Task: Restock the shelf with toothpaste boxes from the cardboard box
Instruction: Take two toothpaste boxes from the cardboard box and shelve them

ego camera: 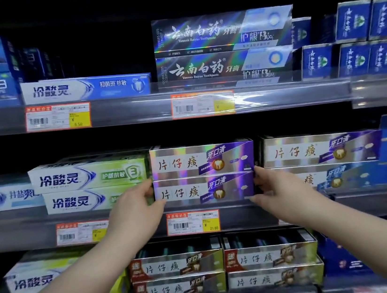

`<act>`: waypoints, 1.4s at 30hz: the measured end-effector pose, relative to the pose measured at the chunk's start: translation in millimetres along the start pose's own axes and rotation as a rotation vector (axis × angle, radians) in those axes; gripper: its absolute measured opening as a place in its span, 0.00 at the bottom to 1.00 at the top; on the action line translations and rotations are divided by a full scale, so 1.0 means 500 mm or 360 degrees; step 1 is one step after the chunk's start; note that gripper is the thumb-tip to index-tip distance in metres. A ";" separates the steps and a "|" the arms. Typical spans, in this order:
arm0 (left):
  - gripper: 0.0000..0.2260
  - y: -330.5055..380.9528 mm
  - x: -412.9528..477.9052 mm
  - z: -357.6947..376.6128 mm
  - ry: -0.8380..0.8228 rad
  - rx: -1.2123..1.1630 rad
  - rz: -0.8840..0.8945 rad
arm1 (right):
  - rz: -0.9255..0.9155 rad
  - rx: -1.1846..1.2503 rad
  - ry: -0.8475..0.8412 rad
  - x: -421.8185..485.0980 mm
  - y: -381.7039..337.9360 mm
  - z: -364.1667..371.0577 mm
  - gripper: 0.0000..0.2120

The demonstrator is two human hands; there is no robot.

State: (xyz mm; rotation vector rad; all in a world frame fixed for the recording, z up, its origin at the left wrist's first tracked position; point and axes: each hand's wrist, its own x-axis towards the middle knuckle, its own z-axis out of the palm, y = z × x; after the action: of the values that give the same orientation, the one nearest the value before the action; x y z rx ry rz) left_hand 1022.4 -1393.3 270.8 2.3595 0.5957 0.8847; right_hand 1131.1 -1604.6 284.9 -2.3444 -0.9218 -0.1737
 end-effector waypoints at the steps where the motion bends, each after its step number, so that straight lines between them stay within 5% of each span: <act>1: 0.17 0.002 -0.002 -0.001 0.0012 0.0009 -0.0009 | 0.0018 0.0019 0.0002 -0.002 0.000 0.005 0.18; 13: 0.21 0.005 -0.012 0.015 -0.0031 0.0372 0.0046 | 0.0198 -0.0142 -0.0179 -0.016 -0.014 0.019 0.31; 21: 0.24 0.030 0.005 0.039 -0.0276 0.0565 -0.0086 | 0.0289 -0.0159 -0.0204 0.023 -0.014 0.031 0.17; 24: 0.24 0.040 0.013 0.043 -0.0307 0.0524 -0.0118 | 0.0315 -0.0104 -0.0202 0.033 -0.022 0.029 0.10; 34: 0.28 0.017 0.002 0.049 -0.0264 0.0292 -0.0010 | 0.0295 0.0029 -0.0168 0.040 -0.008 0.038 0.14; 37: 0.33 0.001 -0.014 0.054 -0.0159 0.0084 0.0054 | 0.0231 0.0105 -0.0093 0.032 0.002 0.042 0.14; 42: 0.27 -0.026 -0.030 0.067 0.0064 -0.0045 0.0193 | 0.0113 0.0075 0.0041 0.016 0.008 0.049 0.18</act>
State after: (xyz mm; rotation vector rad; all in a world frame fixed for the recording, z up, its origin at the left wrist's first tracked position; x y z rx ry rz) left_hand 1032.9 -1403.2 234.7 2.3777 0.4566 0.9892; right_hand 1137.2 -1588.0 265.8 -2.3220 -0.8204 -0.1514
